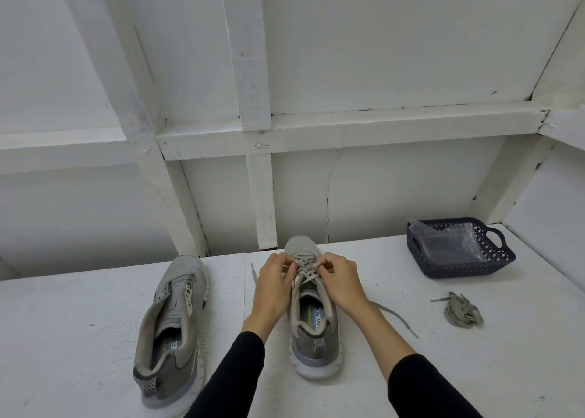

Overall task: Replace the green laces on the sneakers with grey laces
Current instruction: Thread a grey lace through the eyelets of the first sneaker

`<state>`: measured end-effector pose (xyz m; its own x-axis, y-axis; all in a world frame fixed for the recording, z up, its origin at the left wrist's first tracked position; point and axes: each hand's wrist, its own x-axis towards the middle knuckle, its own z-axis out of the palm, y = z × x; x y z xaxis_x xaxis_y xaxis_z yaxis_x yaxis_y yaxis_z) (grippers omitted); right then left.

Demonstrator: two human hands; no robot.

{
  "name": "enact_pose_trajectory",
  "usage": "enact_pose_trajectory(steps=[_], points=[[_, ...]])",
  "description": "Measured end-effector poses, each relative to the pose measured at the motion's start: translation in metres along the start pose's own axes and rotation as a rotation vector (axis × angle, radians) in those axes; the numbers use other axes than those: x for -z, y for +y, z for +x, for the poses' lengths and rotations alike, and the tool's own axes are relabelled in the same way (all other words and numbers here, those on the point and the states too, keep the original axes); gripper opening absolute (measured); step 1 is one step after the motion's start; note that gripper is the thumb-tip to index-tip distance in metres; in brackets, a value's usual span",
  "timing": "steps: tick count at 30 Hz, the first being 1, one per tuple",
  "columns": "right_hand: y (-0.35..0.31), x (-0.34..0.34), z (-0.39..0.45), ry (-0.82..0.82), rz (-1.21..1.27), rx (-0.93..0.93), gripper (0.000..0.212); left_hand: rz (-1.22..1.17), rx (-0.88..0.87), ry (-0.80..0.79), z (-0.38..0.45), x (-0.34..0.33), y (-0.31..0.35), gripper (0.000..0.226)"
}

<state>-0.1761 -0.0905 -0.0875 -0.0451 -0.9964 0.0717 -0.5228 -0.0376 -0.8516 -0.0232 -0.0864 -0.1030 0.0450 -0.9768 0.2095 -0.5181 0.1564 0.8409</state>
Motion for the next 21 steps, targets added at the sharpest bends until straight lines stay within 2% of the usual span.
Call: enact_pose_trajectory(steps=[4,11,17,21], points=[[0.000,-0.004,-0.001,0.046,-0.020,0.009,0.021,0.012,-0.003,0.104,-0.005,-0.007,0.000,0.011],[-0.002,-0.013,-0.008,0.152,-0.072,-0.015,0.021,0.031,0.006,0.173,-0.011,-0.012,0.003,0.009],[-0.002,-0.005,-0.001,0.160,0.074,-0.093,0.018,-0.161,0.201,0.103,-0.003,-0.001,0.004,0.016],[0.001,0.005,-0.002,0.035,0.123,-0.074,0.011,-0.292,0.157,-0.090,0.002,0.011,0.008,0.014]])
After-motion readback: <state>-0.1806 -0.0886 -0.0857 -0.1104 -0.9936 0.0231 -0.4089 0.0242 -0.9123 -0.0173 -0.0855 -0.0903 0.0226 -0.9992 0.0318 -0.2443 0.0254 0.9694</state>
